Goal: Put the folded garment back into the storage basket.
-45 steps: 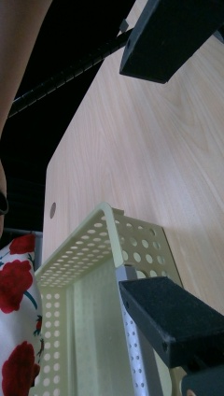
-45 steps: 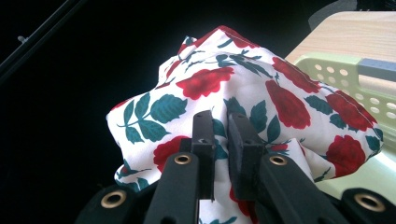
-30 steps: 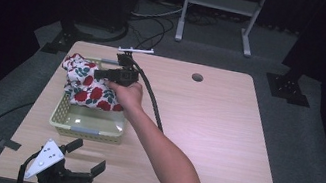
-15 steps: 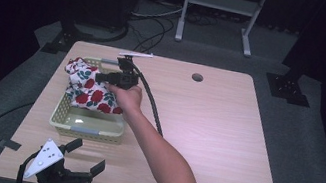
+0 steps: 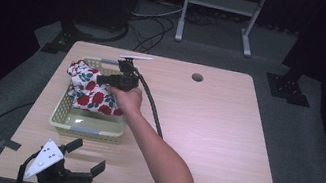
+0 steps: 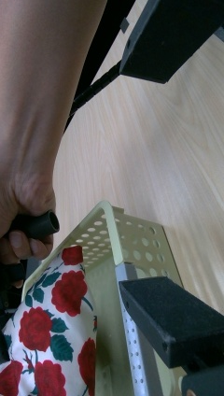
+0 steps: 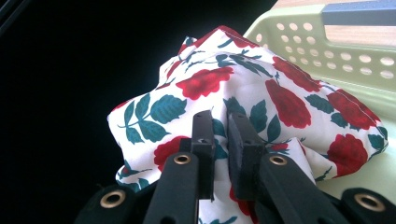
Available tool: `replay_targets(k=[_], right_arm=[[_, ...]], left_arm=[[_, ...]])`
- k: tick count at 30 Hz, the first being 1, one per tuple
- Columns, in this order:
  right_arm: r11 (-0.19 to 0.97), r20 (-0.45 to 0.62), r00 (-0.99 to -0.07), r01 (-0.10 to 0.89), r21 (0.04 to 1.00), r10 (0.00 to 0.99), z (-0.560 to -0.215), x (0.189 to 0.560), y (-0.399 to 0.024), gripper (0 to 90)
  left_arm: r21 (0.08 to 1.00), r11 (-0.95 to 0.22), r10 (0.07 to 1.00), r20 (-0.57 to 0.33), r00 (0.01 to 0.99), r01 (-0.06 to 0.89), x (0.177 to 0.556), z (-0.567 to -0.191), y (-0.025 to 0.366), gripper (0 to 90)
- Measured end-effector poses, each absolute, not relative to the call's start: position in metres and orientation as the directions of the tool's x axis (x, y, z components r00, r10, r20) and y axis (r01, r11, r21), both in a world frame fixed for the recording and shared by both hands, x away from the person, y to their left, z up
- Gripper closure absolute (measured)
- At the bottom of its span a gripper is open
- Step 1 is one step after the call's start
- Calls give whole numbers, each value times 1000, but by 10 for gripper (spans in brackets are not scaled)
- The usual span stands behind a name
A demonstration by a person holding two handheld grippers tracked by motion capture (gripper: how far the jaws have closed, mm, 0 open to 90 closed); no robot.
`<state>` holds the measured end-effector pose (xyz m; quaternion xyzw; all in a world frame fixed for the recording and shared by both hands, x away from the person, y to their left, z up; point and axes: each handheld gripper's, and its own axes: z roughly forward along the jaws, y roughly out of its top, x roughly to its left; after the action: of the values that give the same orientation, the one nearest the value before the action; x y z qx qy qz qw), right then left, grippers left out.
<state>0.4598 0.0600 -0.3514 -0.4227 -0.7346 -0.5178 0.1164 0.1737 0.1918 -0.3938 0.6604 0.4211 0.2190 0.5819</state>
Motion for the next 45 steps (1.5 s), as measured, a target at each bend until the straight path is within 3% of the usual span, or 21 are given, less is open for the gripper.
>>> replay_targets(k=[23, 37, 40, 45], right_arm=[[132, 590, -598, 754, 644, 542, -359, 460, 54, 815], [183, 565, -614, 750, 636, 551, -360, 460, 53, 611], [201, 572, -621, 752, 628, 536, -363, 459, 55, 529], [254, 565, -637, 750, 610, 525, -368, 458, 57, 494]], left_arm=[[953, 32, 811, -200, 550, 300, 174, -394, 192, 0], [953, 30, 809, -200, 553, 301, 174, -394, 191, 0], [954, 31, 808, -200, 554, 299, 173, -393, 191, 0], [954, 28, 810, -198, 553, 300, 174, -394, 191, 0]])
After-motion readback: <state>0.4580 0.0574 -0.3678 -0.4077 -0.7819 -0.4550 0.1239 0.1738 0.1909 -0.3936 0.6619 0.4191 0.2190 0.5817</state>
